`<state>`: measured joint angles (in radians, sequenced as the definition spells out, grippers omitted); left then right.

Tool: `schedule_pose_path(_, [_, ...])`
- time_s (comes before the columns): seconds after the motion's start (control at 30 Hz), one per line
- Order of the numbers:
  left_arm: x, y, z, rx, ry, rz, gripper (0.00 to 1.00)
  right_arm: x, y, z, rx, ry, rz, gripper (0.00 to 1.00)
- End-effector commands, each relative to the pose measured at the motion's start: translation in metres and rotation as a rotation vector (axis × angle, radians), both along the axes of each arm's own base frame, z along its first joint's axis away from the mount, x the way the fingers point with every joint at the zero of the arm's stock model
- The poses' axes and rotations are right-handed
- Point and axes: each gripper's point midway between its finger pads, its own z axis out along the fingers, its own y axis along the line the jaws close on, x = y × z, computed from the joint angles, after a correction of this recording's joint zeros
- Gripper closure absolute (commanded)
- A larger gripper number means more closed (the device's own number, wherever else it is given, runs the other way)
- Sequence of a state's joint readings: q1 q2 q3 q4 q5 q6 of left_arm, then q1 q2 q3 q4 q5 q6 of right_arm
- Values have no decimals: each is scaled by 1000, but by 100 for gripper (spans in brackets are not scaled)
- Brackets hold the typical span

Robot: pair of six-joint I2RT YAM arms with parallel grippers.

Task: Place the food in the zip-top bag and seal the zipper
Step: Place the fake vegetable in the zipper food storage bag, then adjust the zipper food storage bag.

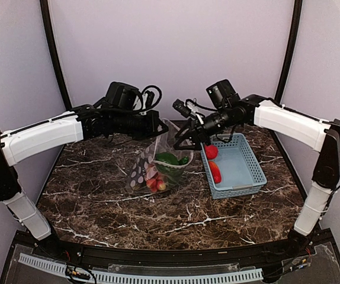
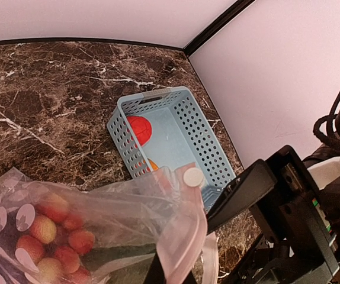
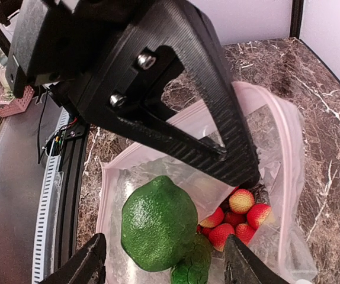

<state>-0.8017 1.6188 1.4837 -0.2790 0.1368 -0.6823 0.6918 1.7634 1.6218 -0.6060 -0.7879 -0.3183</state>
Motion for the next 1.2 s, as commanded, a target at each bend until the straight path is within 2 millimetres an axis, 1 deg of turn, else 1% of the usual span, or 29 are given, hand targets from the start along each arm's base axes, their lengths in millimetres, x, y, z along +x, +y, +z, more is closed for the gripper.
schedule_pose_path(0.0, [-7,8,21,-38,-44,12,99,4,-2,36,37,-101,-37,35])
schedule_pose_path(0.17, [-8,11,18,-28,-42,11,99,0,-14,66,55,-181,-64,34])
schedule_pose_path(0.2, [-8,12,27,-31,-61,6,99,-1,-18,71,54,-201,-74,34])
schedule_pose_path(0.23, [-9,16,29,0,-70,4,99,0,-23,79,54,-228,-91,34])
schedule_pose_path(0.27, [-6,22,51,-4,-115,26,99,1,-28,84,51,-250,-109,34])
schedule_pose_path(0.3, [-8,28,56,24,-128,32,99,3,-35,92,51,-274,-135,34])
schedule_pose_path(0.33, [-9,38,76,37,-184,48,99,7,-43,99,54,-294,-162,33])
schedule_pose_path(0.37, [-8,46,83,58,-212,68,99,11,-51,103,55,-306,-190,32])
schedule_pose_path(0.4, [-7,57,85,89,-217,111,99,18,-61,105,51,-312,-223,32])
schedule_pose_path(0.43, [-6,60,76,121,-202,121,99,24,-69,105,44,-311,-250,32])
schedule_pose_path(0.47, [-8,62,55,174,-156,112,99,30,-77,102,34,-305,-274,32])
schedule_pose_path(0.5, [-5,56,29,222,-103,93,99,34,-84,97,26,-289,-294,32])
schedule_pose_path(0.53, [-14,49,4,251,-32,38,99,35,-88,90,17,-266,-302,32])
schedule_pose_path(0.57, [-17,41,-17,276,19,5,99,33,-90,82,8,-241,-299,32])
schedule_pose_path(0.6, [-24,36,-29,284,54,-29,99,30,-89,75,4,-210,-286,32])
schedule_pose_path(0.63, [-29,30,-33,295,56,-52,99,26,-88,66,0,-176,-273,32])
schedule_pose_path(0.7, [-29,29,-20,298,16,-43,99,21,-84,51,-3,-115,-257,32])
schedule_pose_path(0.77, [-21,31,-4,296,-37,-9,99,16,-78,41,-3,-49,-235,32])
schedule_pose_path(0.8, [-18,31,-7,316,-38,1,99,13,-74,37,-3,-18,-221,33])
schedule_pose_path(0.83, [-16,32,-4,331,-42,3,99,9,-70,32,-5,5,-204,33])
schedule_pose_path(0.87, [-14,30,-10,355,-34,-2,99,5,-66,29,-10,14,-188,34])
schedule_pose_path(0.9, [-13,30,-7,361,-31,-3,99,0,-61,25,-15,13,-167,34])
schedule_pose_path(0.93, [-12,28,-11,371,-23,-7,99,-8,-57,23,-18,0,-131,35])
schedule_pose_path(0.97, [-11,26,-10,365,-24,-12,99,-16,-54,22,-23,-20,-96,36])
schedule_pose_path(1.0, [-11,24,-12,365,-23,-14,99,-29,-49,23,-25,-53,-41,37])
schedule_pose_path(1.1, [-8,22,-11,357,-34,-10,99,-63,-44,20,-47,-227,143,38])
schedule_pose_path(1.17, [-7,20,-10,354,-39,-15,99,-69,-40,15,-100,-345,181,39])
